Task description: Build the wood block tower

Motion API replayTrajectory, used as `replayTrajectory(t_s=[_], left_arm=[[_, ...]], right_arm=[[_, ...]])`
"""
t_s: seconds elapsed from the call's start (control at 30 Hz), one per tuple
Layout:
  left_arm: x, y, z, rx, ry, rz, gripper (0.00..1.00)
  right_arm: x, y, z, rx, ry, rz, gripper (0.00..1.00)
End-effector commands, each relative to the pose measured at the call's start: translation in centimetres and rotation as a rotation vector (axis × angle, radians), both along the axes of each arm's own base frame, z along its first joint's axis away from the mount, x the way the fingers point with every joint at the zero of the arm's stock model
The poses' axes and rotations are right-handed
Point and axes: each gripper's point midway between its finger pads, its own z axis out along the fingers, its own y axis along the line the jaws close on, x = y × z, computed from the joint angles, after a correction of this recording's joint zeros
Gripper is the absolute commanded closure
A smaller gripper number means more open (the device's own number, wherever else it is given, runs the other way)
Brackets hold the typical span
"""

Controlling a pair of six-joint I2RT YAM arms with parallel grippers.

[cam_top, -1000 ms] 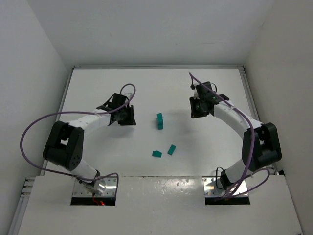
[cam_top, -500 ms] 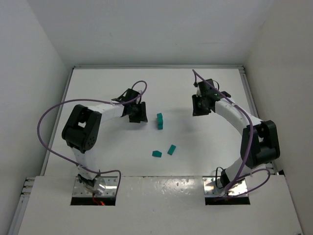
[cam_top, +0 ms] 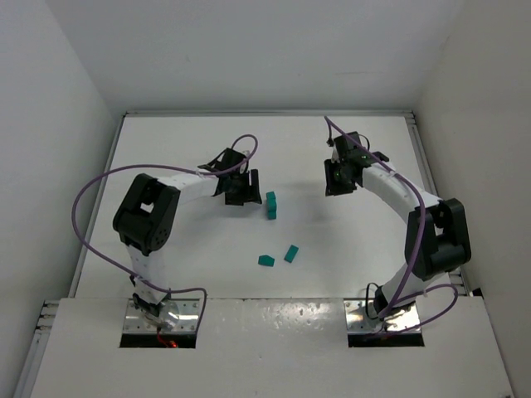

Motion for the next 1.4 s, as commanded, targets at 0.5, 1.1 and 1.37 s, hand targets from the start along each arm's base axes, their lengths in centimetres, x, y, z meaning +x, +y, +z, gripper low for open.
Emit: replayTrajectory(t_s=[0.5,1.1,1.37], left_arm=[[1.4,-1.8,0.05,-0.015,-0.022,-0.01,0.25],[1.34,-1.59,-0.28,0.0,-0.009,-0.004,0.23],[1.34,-1.59,-0.28,0.0,-0.009,-0.004,0.22]], right_arm=[[1.25,0.6,1.32,0.046,-0.038,-0.005,0.71],[1.36,0.7,1.17,0.056,-0.043,-0.007,0.71],[1.27,0.78,0.95,0.059,-0.034,-0.004,0.71]])
